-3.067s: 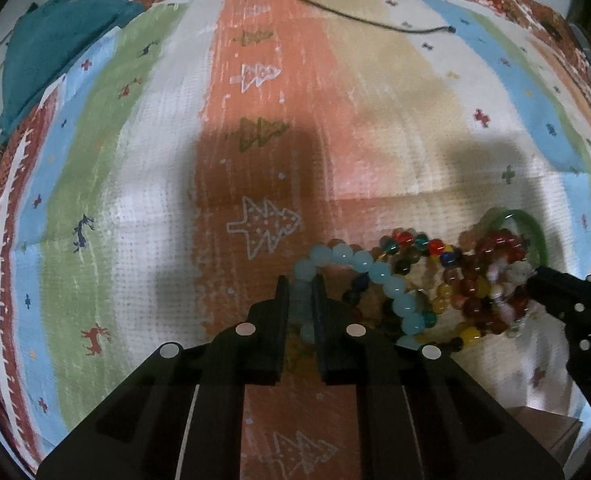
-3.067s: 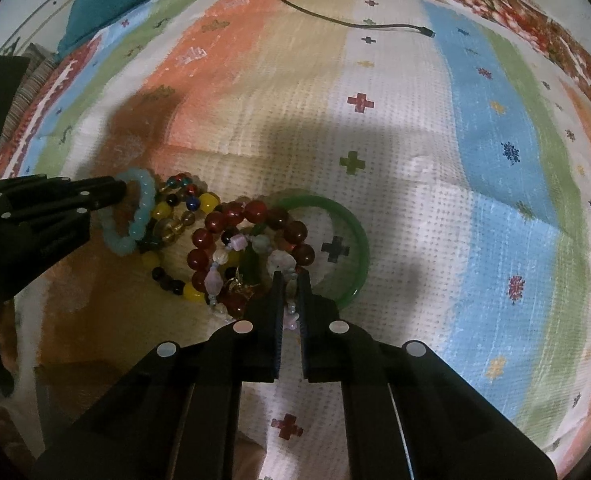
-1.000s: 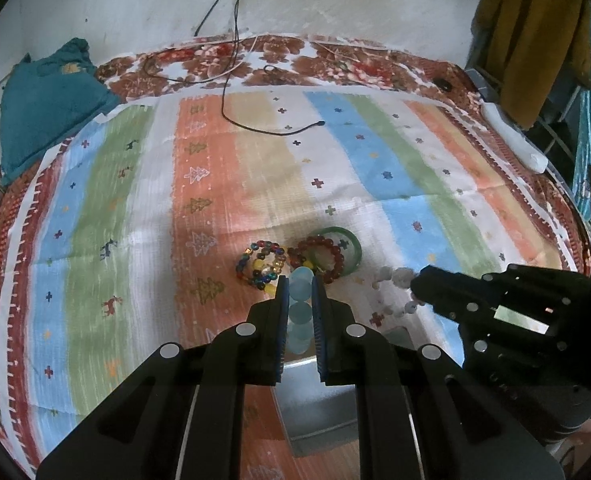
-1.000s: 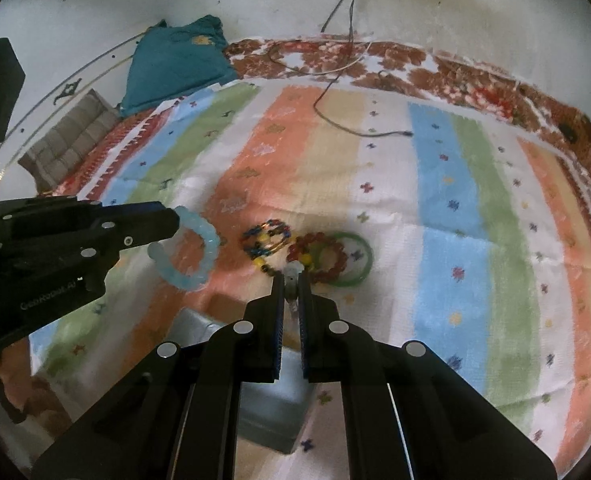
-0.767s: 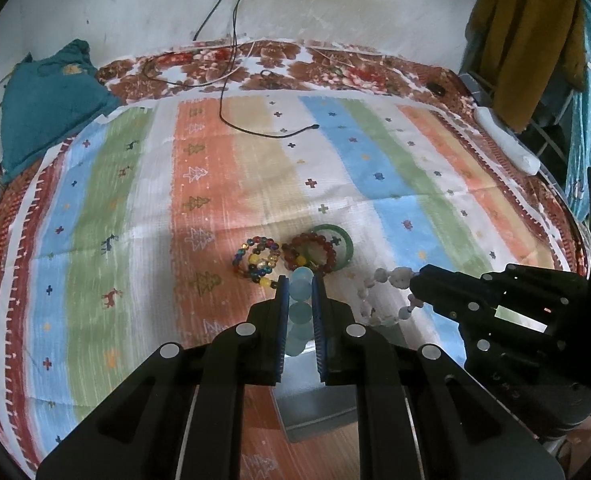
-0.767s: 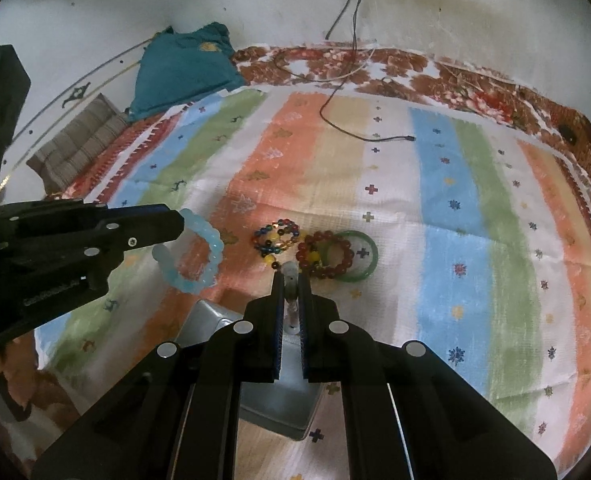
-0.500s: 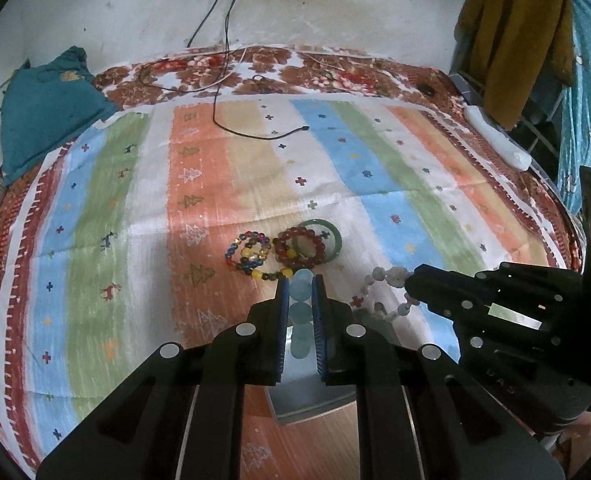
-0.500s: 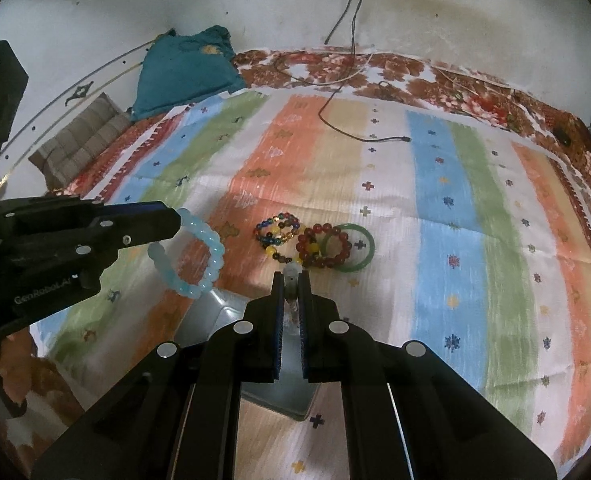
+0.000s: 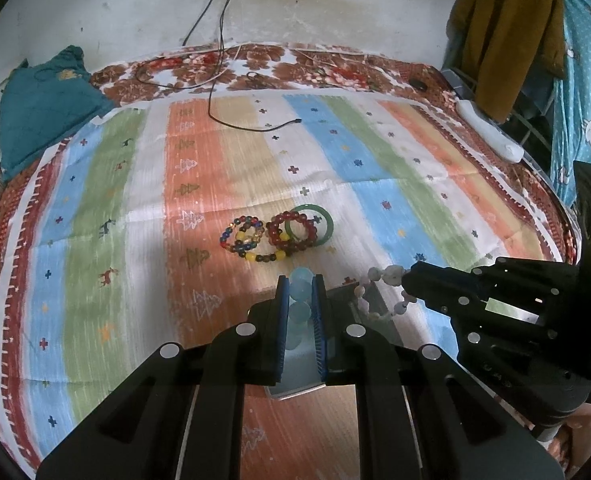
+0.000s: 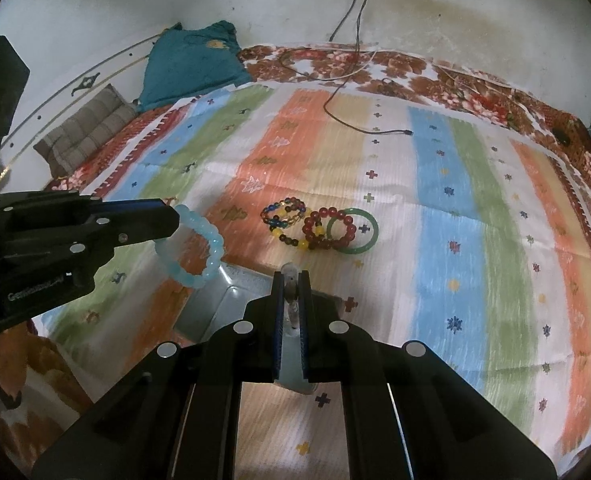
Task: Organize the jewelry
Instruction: 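Carry both held bracelets over the silver tin with both tools, then open the left tool over the tin while the right tool releases its bracelet, then move both open tools back to the remaining bracelets, then grasp the multicolour bead bracelet with the left tool while the right tool grasps the red bead bracelet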
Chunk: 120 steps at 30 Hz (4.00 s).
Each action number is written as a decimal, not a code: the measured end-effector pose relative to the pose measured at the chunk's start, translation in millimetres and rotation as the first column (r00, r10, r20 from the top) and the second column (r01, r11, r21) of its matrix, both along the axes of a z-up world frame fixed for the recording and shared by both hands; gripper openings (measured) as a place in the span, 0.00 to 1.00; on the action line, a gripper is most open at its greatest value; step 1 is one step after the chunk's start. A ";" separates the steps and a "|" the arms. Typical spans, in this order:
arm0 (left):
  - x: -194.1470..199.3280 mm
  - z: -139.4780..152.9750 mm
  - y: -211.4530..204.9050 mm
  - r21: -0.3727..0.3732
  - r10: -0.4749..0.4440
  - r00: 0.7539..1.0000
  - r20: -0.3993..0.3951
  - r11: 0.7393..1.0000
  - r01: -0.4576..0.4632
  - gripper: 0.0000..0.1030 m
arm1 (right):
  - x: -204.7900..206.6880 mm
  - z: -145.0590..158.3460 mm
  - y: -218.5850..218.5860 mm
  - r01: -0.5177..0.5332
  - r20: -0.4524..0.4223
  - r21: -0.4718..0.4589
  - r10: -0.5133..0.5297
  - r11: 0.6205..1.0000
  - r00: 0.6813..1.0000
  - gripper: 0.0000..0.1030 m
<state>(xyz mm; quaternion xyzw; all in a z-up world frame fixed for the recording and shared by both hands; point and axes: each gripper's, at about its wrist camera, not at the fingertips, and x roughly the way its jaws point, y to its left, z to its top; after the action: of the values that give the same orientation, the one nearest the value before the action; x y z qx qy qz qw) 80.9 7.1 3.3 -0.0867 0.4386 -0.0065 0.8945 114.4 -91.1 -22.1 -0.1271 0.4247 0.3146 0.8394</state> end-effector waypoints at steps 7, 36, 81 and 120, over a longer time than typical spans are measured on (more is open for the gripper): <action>-7.4 -2.7 -4.7 -0.001 -0.007 1.000 -0.009 1.000 0.007 0.11 | -1.4 1.9 -3.6 0.011 0.009 0.018 -0.011 1.000 1.000 0.08; 23.9 -25.1 45.2 0.026 0.197 0.974 -0.112 0.980 -0.195 0.57 | 44.4 -14.4 -5.8 0.100 -0.072 -0.049 -0.103 0.994 0.992 0.45; 114.4 -96.2 93.9 0.056 0.274 0.925 -0.263 0.962 -0.269 0.67 | 138.7 -72.5 29.0 0.140 -0.149 -0.164 -0.165 0.976 0.975 0.67; 160.2 -144.3 93.0 0.086 0.200 0.909 -0.367 0.980 -0.181 0.40 | 180.6 -126.7 64.3 0.073 -0.249 -0.217 -0.127 0.973 0.960 0.48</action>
<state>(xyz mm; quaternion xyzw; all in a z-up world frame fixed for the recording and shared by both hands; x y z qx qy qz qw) 241.1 100.1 -141.0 -0.1064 0.5902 0.1083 0.7929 295.0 -26.7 -148.8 -0.1490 0.5678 0.2399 0.7732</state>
